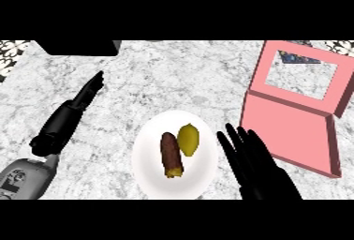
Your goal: Pick the lemon from the plate and place it in the cardboard box
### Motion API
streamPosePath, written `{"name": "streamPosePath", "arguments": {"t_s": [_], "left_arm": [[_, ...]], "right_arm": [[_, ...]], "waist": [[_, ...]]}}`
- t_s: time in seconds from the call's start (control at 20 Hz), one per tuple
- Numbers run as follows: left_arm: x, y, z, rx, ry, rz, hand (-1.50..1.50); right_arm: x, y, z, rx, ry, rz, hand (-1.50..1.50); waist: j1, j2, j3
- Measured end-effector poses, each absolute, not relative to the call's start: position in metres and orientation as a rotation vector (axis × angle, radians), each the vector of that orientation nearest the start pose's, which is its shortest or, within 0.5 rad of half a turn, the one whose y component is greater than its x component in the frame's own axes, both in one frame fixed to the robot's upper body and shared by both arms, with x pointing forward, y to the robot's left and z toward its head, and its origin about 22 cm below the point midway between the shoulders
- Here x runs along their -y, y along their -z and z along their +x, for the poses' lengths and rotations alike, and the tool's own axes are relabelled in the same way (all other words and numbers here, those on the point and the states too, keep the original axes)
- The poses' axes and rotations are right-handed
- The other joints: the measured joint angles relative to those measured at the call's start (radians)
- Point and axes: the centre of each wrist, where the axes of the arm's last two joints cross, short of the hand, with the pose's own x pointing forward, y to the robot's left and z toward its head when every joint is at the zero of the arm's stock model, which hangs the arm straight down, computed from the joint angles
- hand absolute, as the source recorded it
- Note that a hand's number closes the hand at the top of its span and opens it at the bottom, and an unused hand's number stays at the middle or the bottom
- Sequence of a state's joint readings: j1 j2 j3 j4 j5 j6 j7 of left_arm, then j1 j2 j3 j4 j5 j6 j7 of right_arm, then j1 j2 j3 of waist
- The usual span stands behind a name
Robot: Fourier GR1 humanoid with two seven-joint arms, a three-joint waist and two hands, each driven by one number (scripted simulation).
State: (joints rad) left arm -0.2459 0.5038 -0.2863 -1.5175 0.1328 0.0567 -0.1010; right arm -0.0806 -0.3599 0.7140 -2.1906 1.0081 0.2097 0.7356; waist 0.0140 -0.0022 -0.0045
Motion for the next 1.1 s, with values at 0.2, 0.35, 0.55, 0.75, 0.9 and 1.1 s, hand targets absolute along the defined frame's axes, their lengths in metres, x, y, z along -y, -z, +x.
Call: {"name": "streamPosePath", "arguments": {"t_s": [0.2,0.35,0.55,0.75,0.9,1.1], "left_arm": [[-0.266,-0.067,0.292,1.745,0.536,0.090,0.00],[-0.265,-0.064,0.290,1.747,0.535,0.091,0.00],[-0.273,-0.064,0.290,1.749,0.538,0.096,0.00],[-0.270,-0.066,0.290,1.747,0.538,0.099,0.00],[-0.268,-0.068,0.289,1.744,0.527,0.097,0.00],[-0.268,-0.068,0.285,1.750,0.523,0.095,0.00]], "right_arm": [[0.093,-0.131,0.158,1.396,-1.196,-0.868,-1.50],[0.069,-0.131,0.170,1.373,-1.200,-0.852,-1.50],[0.048,-0.122,0.173,1.342,-1.224,-0.829,-1.50],[0.038,-0.115,0.184,1.311,-1.228,-0.875,-1.50],[0.034,-0.107,0.188,1.293,-1.222,-0.911,-1.50],[0.028,-0.104,0.194,1.289,-1.222,-0.920,-1.50]], "waist": [[-0.004,0.001,0.002],[-0.004,0.002,0.003],[-0.007,0.002,0.004],[-0.008,0.002,0.004],[-0.010,0.002,0.004],[-0.009,0.002,0.004]]}}
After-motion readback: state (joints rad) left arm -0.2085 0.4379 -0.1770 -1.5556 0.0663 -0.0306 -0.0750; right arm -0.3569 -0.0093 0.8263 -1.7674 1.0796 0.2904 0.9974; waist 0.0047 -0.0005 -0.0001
